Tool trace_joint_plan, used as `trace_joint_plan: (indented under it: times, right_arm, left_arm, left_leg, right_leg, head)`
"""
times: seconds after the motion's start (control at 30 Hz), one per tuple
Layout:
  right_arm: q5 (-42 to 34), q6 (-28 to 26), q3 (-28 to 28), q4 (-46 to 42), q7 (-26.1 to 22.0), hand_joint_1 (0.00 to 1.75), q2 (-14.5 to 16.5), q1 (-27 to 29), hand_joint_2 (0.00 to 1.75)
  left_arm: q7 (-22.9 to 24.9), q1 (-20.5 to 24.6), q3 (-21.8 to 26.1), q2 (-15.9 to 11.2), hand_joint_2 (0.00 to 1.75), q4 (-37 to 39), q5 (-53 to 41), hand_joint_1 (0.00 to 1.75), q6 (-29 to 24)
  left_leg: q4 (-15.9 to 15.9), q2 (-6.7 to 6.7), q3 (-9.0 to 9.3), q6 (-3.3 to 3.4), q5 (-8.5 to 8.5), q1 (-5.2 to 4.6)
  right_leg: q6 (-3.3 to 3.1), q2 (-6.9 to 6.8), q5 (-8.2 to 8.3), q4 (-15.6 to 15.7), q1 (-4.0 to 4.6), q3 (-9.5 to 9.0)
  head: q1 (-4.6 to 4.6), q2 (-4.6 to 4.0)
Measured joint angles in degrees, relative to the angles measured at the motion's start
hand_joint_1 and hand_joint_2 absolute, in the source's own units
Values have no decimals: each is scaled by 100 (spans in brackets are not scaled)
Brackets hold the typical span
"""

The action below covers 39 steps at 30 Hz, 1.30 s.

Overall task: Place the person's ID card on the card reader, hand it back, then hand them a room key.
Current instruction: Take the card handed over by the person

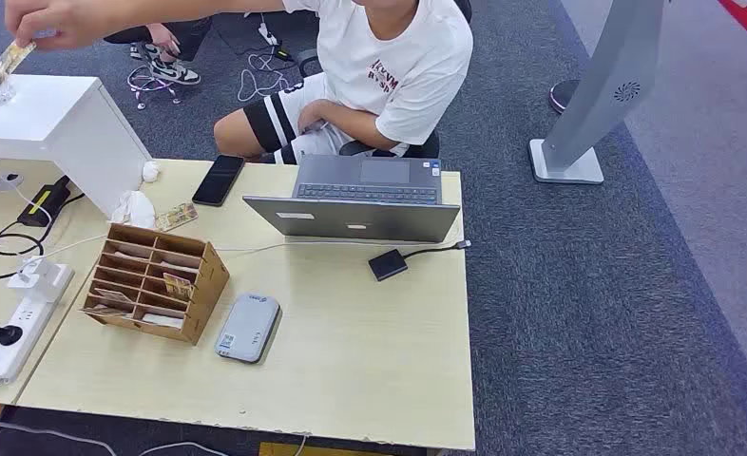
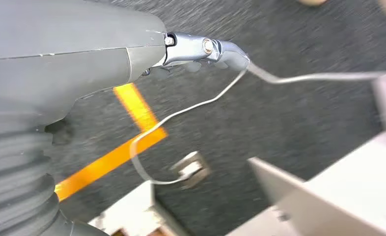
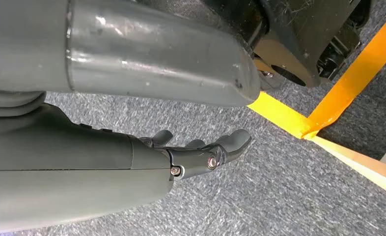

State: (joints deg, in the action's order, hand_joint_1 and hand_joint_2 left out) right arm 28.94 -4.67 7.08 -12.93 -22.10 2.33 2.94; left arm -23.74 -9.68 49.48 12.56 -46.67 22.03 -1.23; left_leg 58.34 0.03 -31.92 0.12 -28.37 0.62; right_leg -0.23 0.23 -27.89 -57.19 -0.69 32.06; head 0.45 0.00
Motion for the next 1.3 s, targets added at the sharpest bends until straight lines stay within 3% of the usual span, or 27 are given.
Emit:
trace_joint_plan:
  times: [0.6,0.83,1.07,1.3]
  right_arm:
    - [215,-398,16,140,57,0,41,-77,0]
    - [373,-551,67,188,157,0,45,-96,0]
    - [588,-596,214,202,242,0,45,-118,0]
    - [742,-494,361,202,322,0,45,-186,0]
  left_arm:
    - [-800,-1044,-736,361,175,-3182,1129,0,-1238]
    - [-1103,-1255,-809,469,175,-4666,1184,0,-1495]
    - [-1332,-1089,-705,504,175,-5902,720,0,-1230]
    - [-1251,-617,-863,97,175,-6098,-422,0,-1049]
  left_leg:
    - [0,0,3,0,0,0]
    - [0,0,4,0,0,0]
    - [0,-1,9,0,1,0]
    - [0,1,17,-2,3,1]
  right_leg:
    - [0,0,0,0,0,-3]
    - [0,-1,0,0,0,-5]
    - [0,-1,1,0,0,-8]
    - [-2,3,2,0,1,-9]
  head:
    - [0,0]
    - [0,0]
    - [1,0]
    - [0,0]
